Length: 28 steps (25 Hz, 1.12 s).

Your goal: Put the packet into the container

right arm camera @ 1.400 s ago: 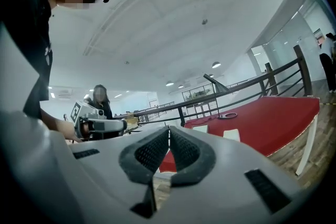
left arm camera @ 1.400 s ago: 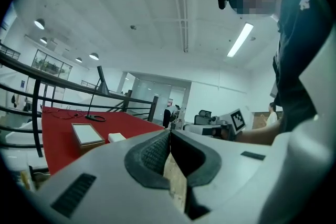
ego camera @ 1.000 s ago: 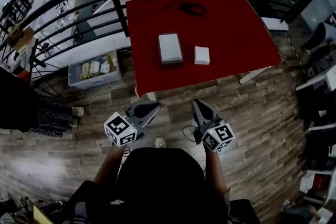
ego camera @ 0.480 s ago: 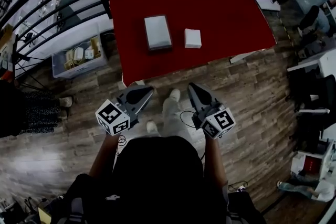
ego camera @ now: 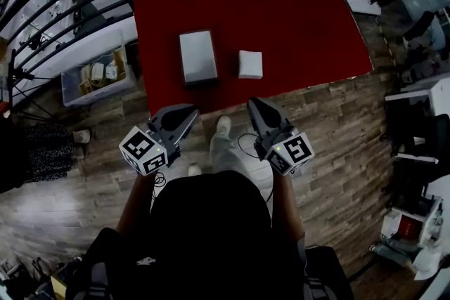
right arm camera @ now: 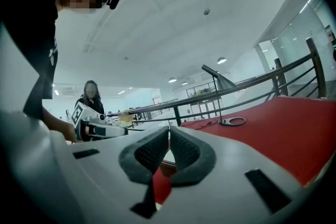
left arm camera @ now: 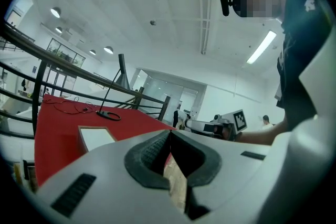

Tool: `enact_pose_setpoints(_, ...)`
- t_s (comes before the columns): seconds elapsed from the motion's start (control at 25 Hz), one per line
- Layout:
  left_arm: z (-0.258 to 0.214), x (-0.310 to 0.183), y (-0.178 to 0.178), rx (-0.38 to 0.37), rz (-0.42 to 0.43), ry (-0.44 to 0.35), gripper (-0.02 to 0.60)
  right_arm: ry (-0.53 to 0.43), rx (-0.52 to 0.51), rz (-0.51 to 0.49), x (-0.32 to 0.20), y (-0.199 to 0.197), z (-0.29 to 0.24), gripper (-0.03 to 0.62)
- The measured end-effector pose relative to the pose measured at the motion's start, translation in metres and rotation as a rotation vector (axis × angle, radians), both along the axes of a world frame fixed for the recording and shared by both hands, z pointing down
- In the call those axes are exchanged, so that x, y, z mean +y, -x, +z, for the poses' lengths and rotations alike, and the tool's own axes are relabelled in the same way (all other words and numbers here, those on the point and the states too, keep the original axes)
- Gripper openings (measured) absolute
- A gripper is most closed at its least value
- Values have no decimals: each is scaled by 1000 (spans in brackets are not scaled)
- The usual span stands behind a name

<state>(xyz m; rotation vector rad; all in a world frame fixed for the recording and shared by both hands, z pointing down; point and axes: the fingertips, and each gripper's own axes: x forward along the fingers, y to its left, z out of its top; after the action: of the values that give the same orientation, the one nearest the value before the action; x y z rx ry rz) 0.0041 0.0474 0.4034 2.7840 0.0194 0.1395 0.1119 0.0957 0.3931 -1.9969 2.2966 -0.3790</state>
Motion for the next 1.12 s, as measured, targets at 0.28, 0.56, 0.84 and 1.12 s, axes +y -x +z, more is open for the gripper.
enact_pose_setpoints(0.28, 6, -35, -69, -60, -23, -41, 9, 48, 64, -110, -46, -62, 7, 23)
enact_pose_setpoints(0.56, 10, -87, -86, -118, -151, -45, 9, 81, 82, -275, -81, -103, 18, 23)
enact_pose_setpoints(0.84, 12, -104, -111, -155, -178, -55, 9, 154, 200, -423, -102, -125, 50, 23)
enact_pose_setpoints(1.12, 25, -117, -99, -175, -170, -77, 9, 228, 278, -541, -113, -103, 68, 23)
